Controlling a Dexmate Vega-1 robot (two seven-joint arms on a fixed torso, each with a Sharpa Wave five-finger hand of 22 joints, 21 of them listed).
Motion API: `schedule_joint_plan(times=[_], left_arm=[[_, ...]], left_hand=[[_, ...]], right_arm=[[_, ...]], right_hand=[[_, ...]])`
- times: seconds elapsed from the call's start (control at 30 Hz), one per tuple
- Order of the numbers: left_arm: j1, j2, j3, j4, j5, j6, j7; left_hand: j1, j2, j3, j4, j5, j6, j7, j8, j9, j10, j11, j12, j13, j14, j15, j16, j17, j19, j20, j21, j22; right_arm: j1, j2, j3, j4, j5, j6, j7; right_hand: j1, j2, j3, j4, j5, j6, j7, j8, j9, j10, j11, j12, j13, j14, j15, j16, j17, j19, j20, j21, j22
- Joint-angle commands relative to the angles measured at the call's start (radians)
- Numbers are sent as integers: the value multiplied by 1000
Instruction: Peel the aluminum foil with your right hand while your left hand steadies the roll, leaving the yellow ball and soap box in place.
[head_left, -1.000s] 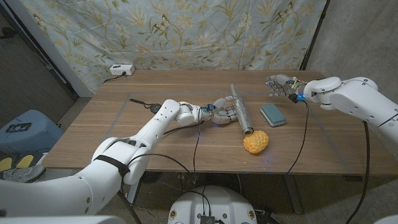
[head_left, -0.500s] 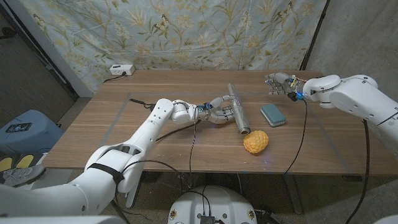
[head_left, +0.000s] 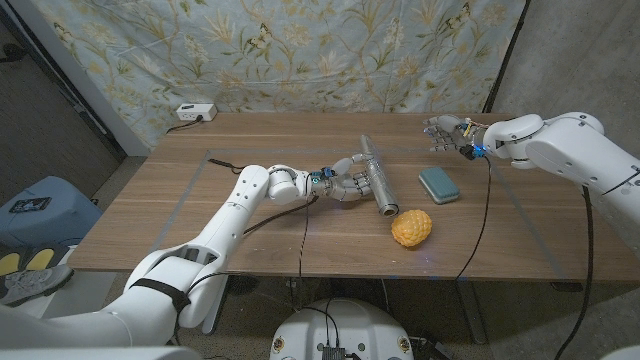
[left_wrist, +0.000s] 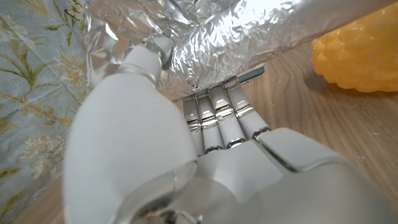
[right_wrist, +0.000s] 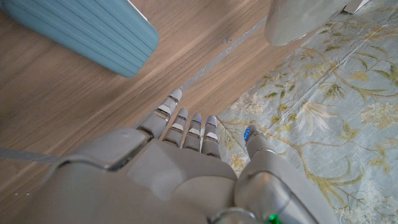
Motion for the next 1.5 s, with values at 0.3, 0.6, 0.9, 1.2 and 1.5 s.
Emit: schedule_joint_plan(times=[0.3, 0.6, 0.9, 1.2, 1.5], left_arm=[[30, 20, 27, 12, -100, -35, -23], [12, 12, 49, 59, -82, -42, -91], [4, -5, 50, 90, -75, -39, -113], [-2, -27, 45, 115, -68, -40, -125], [-8, -41, 41, 136, -57, -41, -137]], left_hand=[[-51, 63, 24, 22, 5, 147, -86, 78, 29, 145, -145, -17, 2, 133, -124, -8, 7, -7, 1, 3, 4], [-68, 67, 19, 29, -1, 126, -83, 64, 21, 131, -133, -33, -3, 123, -112, -14, 10, -15, 6, 1, 4], [-87, 67, 14, 35, -10, 111, -80, 52, 15, 118, -128, -44, -2, 113, -95, -19, 12, -24, 10, -2, 4], [-99, 71, 16, 36, -16, 103, -79, 43, 10, 111, -125, -53, -4, 108, -88, -26, 10, -27, 12, -4, 4], [-115, 74, 19, 37, -22, 84, -67, 28, 5, 89, -119, -71, -8, 91, -77, -39, 7, -38, 17, -8, 4]], right_arm=[[71, 13, -54, -8, -18, -86, 31], [89, 3, -59, -24, -16, -133, 38], [92, -9, -60, -24, -19, -140, 54], [105, -13, -70, -13, -24, -146, 76], [117, -20, -82, 0, -34, -144, 103]], right_hand=[[14, 17, 3, -5, 3, 6, 5, 4, 4, 3, 2, 4, 2, 9, 1, 5, 0, 12, -16, 5, 3], [15, 17, 3, -5, 3, 7, 5, 4, 4, 3, 2, 3, 2, 9, 1, 4, 0, 13, -16, 4, 3], [18, 17, 3, -8, 3, 7, 6, 4, 5, 3, 4, 3, 2, 10, 1, 4, -1, 13, -12, 4, 3], [19, 17, 3, -8, 2, 8, 7, 4, 5, 4, 3, 3, 2, 11, 2, 4, -1, 13, -10, 4, 3], [19, 17, 2, -8, 2, 8, 5, 4, 5, 2, 3, 2, 2, 10, 4, 4, 0, 12, -3, 2, 3]])
